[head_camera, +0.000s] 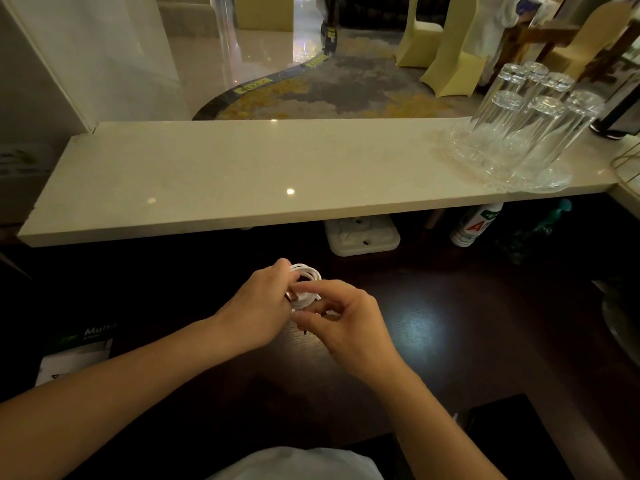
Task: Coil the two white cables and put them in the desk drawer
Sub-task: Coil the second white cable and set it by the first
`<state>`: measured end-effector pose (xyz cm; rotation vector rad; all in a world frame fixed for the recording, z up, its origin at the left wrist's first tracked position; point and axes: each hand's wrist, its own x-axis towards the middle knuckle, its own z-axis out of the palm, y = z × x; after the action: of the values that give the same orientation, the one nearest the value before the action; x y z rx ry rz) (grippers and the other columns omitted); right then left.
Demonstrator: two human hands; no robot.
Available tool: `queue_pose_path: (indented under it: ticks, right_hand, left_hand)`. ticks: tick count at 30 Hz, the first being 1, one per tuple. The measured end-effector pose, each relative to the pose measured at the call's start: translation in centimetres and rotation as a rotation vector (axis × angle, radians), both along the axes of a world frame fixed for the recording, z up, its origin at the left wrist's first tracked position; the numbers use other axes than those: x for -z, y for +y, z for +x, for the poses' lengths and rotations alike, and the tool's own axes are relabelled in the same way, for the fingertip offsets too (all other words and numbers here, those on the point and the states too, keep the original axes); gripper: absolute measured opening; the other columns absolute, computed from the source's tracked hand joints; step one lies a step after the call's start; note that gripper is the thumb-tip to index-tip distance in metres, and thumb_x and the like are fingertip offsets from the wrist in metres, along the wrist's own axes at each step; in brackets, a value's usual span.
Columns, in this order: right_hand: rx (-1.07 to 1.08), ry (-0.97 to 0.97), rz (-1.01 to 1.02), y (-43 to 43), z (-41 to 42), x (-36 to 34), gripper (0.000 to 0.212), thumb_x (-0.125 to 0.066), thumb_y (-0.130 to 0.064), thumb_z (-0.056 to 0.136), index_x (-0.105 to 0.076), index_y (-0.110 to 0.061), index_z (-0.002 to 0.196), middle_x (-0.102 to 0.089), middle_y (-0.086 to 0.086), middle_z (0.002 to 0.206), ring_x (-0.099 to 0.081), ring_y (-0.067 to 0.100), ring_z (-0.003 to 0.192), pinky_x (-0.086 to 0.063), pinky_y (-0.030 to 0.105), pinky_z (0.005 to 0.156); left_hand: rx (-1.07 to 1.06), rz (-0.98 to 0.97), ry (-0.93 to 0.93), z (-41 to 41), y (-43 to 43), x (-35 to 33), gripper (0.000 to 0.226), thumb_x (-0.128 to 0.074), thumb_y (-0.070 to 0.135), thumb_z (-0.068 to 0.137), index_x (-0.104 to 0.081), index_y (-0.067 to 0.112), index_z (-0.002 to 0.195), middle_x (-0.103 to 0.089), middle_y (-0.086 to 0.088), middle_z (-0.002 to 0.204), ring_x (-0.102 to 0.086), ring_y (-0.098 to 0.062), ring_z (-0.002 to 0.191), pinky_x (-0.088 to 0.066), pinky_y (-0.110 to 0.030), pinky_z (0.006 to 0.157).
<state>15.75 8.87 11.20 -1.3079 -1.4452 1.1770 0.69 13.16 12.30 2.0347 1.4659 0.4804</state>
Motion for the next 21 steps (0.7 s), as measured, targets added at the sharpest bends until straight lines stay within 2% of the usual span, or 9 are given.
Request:
queue_pose_path:
  ticks: [2, 5, 9, 11, 13, 15, 17, 19, 21]
  right_hand:
    - [0.090, -0.034, 0.066, -0.1, -0.2, 0.4, 0.027, -0.079, -0.008, 0.078, -0.077, -0.031, 0.092, -0.068, -0.005, 0.105, -0.068, 0.011, 0.091, -0.056, 0.022, 0.075]
    - [0.139, -0.026, 0.183, -0.2, -0.4, 0.2, 0.026, -0.077, -0.007, 0.079, -0.077, -0.031, 0.091, -0.061, -0.005, 0.118, -0.065, 0.012, 0.102, -0.056, 0.019, 0.078]
    - [0.112, 0.217, 0.200, -0.5, 1.0, 0.6, 0.018, -0.074, 0.003, 0.079, -0.079, -0.011, 0.090, -0.069, 0.003, 0.119, -0.070, 0.019, 0.102, -0.056, 0.026, 0.081]
    - [0.105, 0.366, 0.096, -0.6, 2.0, 0.7, 0.016, -0.072, 0.007, 0.079, -0.077, 0.000, 0.093, -0.072, 0.008, 0.118, -0.071, 0.023, 0.105, -0.056, 0.029, 0.084]
    - [0.029, 0.408, -0.073, -0.4, 2.9, 0.8, 0.016, -0.071, 0.008, 0.080, -0.073, 0.006, 0.095, -0.072, 0.007, 0.120, -0.070, 0.025, 0.108, -0.055, 0.031, 0.088]
    - [-0.103, 0.369, -0.231, 0.0, 3.9, 0.8, 0.013, -0.070, 0.002, 0.083, -0.073, 0.000, 0.096, -0.070, 0.005, 0.125, -0.067, 0.026, 0.114, -0.052, 0.038, 0.097]
    - [-0.218, 0.447, -0.347, 0.4, 4.6, 0.7, 0.011, -0.066, -0.012, 0.087, -0.072, -0.005, 0.094, -0.070, 0.012, 0.119, -0.064, 0.029, 0.112, -0.048, 0.046, 0.101]
    - [-0.209, 0.546, -0.398, 0.9, 4.6, 0.4, 0.012, -0.066, -0.015, 0.089, -0.065, -0.005, 0.095, -0.069, 0.018, 0.106, -0.065, 0.030, 0.100, -0.051, 0.048, 0.094]
    - [-0.126, 0.497, -0.385, 1.5, 4.2, 0.5, 0.019, -0.065, -0.006, 0.088, -0.059, 0.000, 0.105, -0.069, 0.019, 0.095, -0.067, 0.025, 0.085, -0.057, 0.038, 0.076]
  left_hand:
    - [0.007, -0.031, 0.001, 0.1, -0.1, -0.1, 0.024, -0.045, 0.014, 0.096, -0.038, 0.023, 0.074, -0.052, 0.005, 0.076, -0.052, -0.009, 0.067, -0.037, -0.025, 0.055]
    - [-0.009, -0.058, -0.037, 0.1, 0.0, -0.2, 0.024, -0.038, 0.022, 0.101, -0.043, 0.020, 0.078, -0.057, -0.001, 0.077, -0.058, -0.019, 0.069, -0.044, -0.036, 0.061]
    - [-0.052, -0.037, -0.122, -0.5, 0.8, -0.4, 0.029, -0.037, 0.029, 0.103, -0.046, 0.029, 0.075, -0.056, 0.005, 0.074, -0.053, -0.008, 0.066, -0.039, -0.020, 0.058]
    - [-0.056, -0.045, -0.171, -0.6, 0.9, -0.4, 0.030, -0.040, 0.029, 0.102, -0.049, 0.030, 0.074, -0.056, 0.007, 0.071, -0.053, -0.004, 0.063, -0.037, -0.016, 0.057]
    - [-0.030, -0.069, -0.214, -0.6, 1.0, -0.3, 0.029, -0.046, 0.028, 0.100, -0.054, 0.031, 0.072, -0.058, 0.007, 0.069, -0.054, 0.000, 0.061, -0.038, -0.016, 0.059]
    - [0.022, -0.089, -0.223, -0.7, 0.9, -0.4, 0.026, -0.051, 0.029, 0.097, -0.060, 0.029, 0.073, -0.063, 0.005, 0.070, -0.057, -0.002, 0.065, -0.045, -0.024, 0.063]
    - [0.070, -0.098, -0.203, -0.7, 0.8, -0.4, 0.020, -0.054, 0.031, 0.096, -0.067, 0.027, 0.081, -0.068, 0.006, 0.075, -0.064, -0.005, 0.071, -0.052, -0.029, 0.069]
    - [0.093, -0.111, -0.239, -0.5, 0.8, -0.6, 0.018, -0.055, 0.031, 0.096, -0.071, 0.024, 0.089, -0.071, 0.006, 0.076, -0.066, -0.004, 0.070, -0.053, -0.025, 0.065]
    - [0.094, -0.219, -0.367, -0.2, 0.6, -0.8, 0.018, -0.057, 0.027, 0.095, -0.071, 0.018, 0.089, -0.068, 0.006, 0.069, -0.060, -0.001, 0.053, -0.045, -0.017, 0.051]
